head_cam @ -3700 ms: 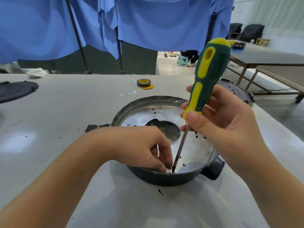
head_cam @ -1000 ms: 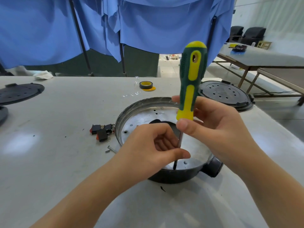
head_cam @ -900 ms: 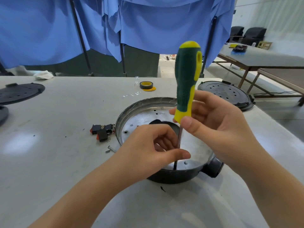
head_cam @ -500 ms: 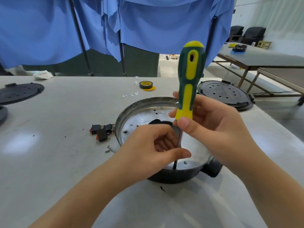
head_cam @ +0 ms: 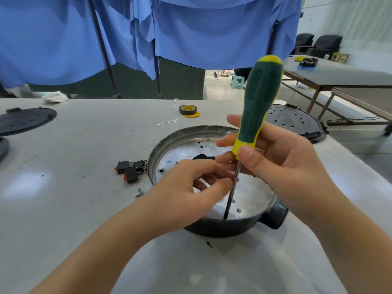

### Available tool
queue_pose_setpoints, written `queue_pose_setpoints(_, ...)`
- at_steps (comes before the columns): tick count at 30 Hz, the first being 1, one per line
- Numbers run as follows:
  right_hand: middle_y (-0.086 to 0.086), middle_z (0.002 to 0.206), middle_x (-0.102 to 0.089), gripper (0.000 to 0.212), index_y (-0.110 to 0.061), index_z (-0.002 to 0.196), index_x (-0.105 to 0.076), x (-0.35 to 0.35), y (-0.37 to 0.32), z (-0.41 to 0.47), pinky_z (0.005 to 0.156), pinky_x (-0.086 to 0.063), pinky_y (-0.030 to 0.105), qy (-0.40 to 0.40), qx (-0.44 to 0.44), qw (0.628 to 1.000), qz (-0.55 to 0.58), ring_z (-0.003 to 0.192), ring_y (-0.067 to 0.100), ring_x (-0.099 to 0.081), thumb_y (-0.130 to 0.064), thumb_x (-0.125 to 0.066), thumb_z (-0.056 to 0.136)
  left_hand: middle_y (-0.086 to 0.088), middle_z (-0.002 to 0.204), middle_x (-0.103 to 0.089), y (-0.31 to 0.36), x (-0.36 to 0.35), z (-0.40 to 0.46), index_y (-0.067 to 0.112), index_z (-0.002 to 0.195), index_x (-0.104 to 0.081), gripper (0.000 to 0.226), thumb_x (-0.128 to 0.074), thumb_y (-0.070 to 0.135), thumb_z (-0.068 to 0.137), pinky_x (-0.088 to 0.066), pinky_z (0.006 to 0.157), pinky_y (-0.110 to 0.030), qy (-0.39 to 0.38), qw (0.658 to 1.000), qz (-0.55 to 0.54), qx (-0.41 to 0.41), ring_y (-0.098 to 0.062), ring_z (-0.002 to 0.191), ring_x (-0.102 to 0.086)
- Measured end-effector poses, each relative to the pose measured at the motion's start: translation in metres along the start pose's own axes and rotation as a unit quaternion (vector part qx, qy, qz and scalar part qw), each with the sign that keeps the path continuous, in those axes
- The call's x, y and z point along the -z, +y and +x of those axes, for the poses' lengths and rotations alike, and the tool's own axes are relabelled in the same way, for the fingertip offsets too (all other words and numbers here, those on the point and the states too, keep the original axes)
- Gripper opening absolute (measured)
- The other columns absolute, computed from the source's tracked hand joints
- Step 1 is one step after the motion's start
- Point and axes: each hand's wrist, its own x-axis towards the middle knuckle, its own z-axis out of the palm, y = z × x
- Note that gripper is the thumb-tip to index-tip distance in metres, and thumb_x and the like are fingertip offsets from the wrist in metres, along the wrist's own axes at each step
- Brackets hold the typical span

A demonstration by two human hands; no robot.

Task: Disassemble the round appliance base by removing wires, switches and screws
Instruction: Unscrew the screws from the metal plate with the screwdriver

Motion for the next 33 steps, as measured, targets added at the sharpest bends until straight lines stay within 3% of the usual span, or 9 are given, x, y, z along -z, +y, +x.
queue_pose_setpoints(5,0.002,0.113,-0.07,0.039,-0.018,0.125,-0.051,0.002,0.0,0.0,0.078,-0.055,0.022,-0.012,0.011,0.999,0.035,0.094,0.02,-0.071,-0.012,-0.052,0.086,0.009,0.081,-0.071,-0.002,0.006,0.007,0.03,0.084,-0.07,0.035,-0.042,0.012,0.077,-0.049,0.068,-0.022,-0.026,0.997,-0.008,0.066,-0.005,0.075,-0.065)
queue_pose_setpoints(9,0.001,0.109,-0.072,0.036,-0.019,0.123,-0.055,0.014,-0.002,0.004,0.075,-0.055,0.023,0.056,0.017,0.998,0.038,0.086,0.017,-0.071,-0.019,-0.054,0.087,0.022,0.082,-0.068,0.001,0.01,0.011,0.034,0.093,-0.071,0.028,-0.054,0.012,0.087,-0.046,0.062,-0.009,-0.121,0.984,0.097,0.091,0.006,0.071,-0.062)
queue_pose_setpoints(12,-0.003,0.101,-0.073,0.029,-0.024,0.116,-0.058,0.021,0.002,0.006,0.068,-0.056,0.023,0.111,0.012,0.993,-0.03,0.074,0.011,-0.067,-0.013,-0.053,0.09,0.016,0.084,-0.069,0.008,0.013,0.018,0.037,0.095,-0.072,0.017,-0.067,0.025,0.084,-0.05,0.063,-0.013,-0.207,0.958,0.18,0.089,0.004,0.07,-0.061)
queue_pose_setpoints(16,-0.003,0.098,-0.074,0.029,-0.027,0.106,-0.061,0.021,0.007,0.008,0.064,-0.055,0.022,0.114,0.004,0.992,-0.051,0.071,0.012,-0.066,-0.004,-0.049,0.094,0.01,0.091,-0.071,0.017,0.009,0.03,0.037,0.095,-0.074,0.019,-0.065,0.025,0.084,-0.055,0.077,-0.028,-0.277,0.919,0.274,0.063,-0.005,0.082,-0.063)
queue_pose_setpoints(19,-0.003,0.097,-0.074,0.028,-0.027,0.104,-0.062,0.021,0.008,0.008,0.064,-0.054,0.022,0.108,0.001,0.993,-0.05,0.071,0.013,-0.067,-0.004,-0.05,0.094,0.011,0.092,-0.071,0.019,0.007,0.034,0.031,0.095,-0.076,0.016,-0.066,0.024,0.084,-0.051,0.072,-0.019,-0.285,0.907,0.309,0.033,-0.001,0.078,-0.061)
queue_pose_setpoints(26,-0.004,0.098,-0.074,0.026,-0.028,0.104,-0.061,0.021,0.007,0.008,0.065,-0.056,0.022,0.112,-0.008,0.992,-0.052,0.073,0.013,-0.069,-0.006,-0.051,0.094,0.013,0.096,-0.063,0.022,0.01,0.032,0.028,0.1,-0.074,0.022,-0.058,0.017,0.089,-0.041,0.074,-0.015,-0.309,0.872,0.375,-0.057,0.004,0.072,-0.047)
queue_pose_setpoints(30,-0.004,0.097,-0.074,0.025,-0.027,0.104,-0.061,0.022,0.008,0.008,0.064,-0.056,0.022,0.111,-0.017,0.993,-0.044,0.073,0.013,-0.069,-0.007,-0.051,0.093,0.012,0.086,-0.045,0.023,0.008,0.03,0.027,0.101,-0.065,0.019,-0.049,0.019,0.095,-0.03,0.06,-0.019,-0.341,0.819,0.446,-0.12,-0.008,0.069,-0.035)
queue_pose_setpoints(33,-0.005,0.097,-0.074,0.025,-0.027,0.106,-0.061,0.021,0.009,0.008,0.063,-0.056,0.022,0.109,-0.024,0.993,-0.04,0.073,0.014,-0.07,-0.008,-0.051,0.092,0.014,0.083,-0.042,0.016,0.01,0.029,0.029,0.106,-0.057,0.017,-0.041,0.027,0.099,-0.033,0.067,-0.021,-0.348,0.795,0.484,-0.11,-0.005,0.078,-0.041)
